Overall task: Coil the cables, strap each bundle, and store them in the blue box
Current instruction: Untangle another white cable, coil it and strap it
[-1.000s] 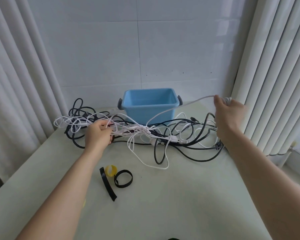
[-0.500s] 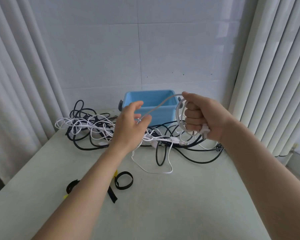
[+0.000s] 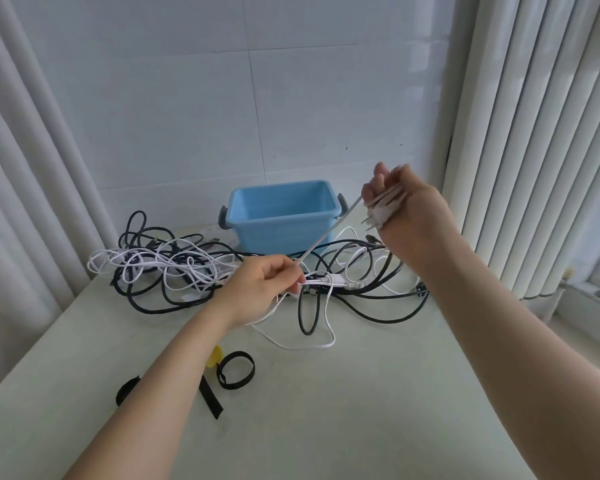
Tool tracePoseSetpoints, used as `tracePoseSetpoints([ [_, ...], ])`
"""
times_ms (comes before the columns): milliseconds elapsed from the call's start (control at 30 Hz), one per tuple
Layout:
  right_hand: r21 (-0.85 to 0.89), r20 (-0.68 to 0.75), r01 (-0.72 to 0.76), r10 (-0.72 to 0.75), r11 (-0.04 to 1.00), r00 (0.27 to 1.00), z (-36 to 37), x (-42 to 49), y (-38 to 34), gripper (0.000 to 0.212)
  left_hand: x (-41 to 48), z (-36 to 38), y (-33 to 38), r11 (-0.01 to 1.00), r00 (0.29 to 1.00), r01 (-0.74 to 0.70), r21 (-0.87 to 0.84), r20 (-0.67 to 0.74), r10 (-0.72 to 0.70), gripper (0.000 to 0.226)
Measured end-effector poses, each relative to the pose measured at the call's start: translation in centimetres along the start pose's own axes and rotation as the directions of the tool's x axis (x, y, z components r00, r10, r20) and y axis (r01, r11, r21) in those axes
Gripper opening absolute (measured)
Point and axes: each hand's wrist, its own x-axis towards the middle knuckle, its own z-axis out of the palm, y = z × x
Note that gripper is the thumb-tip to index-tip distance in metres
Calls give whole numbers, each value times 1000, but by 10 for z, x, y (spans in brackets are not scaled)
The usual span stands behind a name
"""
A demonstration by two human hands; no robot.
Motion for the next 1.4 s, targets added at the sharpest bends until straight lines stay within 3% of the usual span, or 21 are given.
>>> tracePoseSetpoints([
  [100, -95, -29, 87, -90, 992, 995, -1, -1, 2, 21, -1, 1, 4, 996, 996, -87, 34, -6, 87, 22],
  [167, -296, 2, 138, -144, 945, 990, -5, -4, 7, 18, -1, 2, 8, 988, 988, -150, 31, -28, 150, 24],
  [233, -504, 122, 194, -153, 842, 981, -11, -4, 14, 19, -3, 2, 16, 979, 979, -200, 31, -37, 201, 24],
  [333, -816, 425, 407, -51, 409, 904, -21, -2, 24, 19, -9, 2, 29, 967, 965, -256, -2, -52, 256, 23],
  [400, -878, 463, 426, 164, 219, 871, -20, -7, 29, 21, -11, -1, 35, 957, 956, -285, -48, -85, 280, 23],
  [467, -889, 458, 428, 316, 163, 831, -15, -18, 33, 29, -11, -6, 37, 946, 949, -301, -121, -135, 285, 24],
  [600, -919, 389, 306, 438, 250, 810, -4, -32, 34, 47, -12, -14, 38, 919, 953, -270, -286, -218, 211, 26],
  [733, -945, 315, 319, 469, 72, 825, -1, -34, 33, 57, -13, -13, 37, 911, 958, -271, -309, -173, 227, 26],
  [867, -947, 310, 250, 368, 202, 877, 2, -34, 31, 51, -11, -16, 26, 919, 976, -216, -331, -74, 203, 29],
  [1000, -859, 305, 133, 285, 494, 909, 9, -34, 26, 56, -8, -18, 11, 964, 988, -147, -221, 9, 153, 17],
  [1133, -646, 275, 46, 176, 762, 945, 19, -33, 10, 56, -8, -16, 5, 990, 987, -129, -64, 86, 134, 7],
  [1300, -411, 178, 1, 79, 912, 981, 23, -29, -14, 57, -4, -9, -5, 982, 983, -151, 111, 123, 137, 40],
  [1400, -272, 167, 24, 23, 962, 986, 20, -25, -28, 54, -3, -7, -10, 981, 988, -119, 155, 112, 102, 38],
])
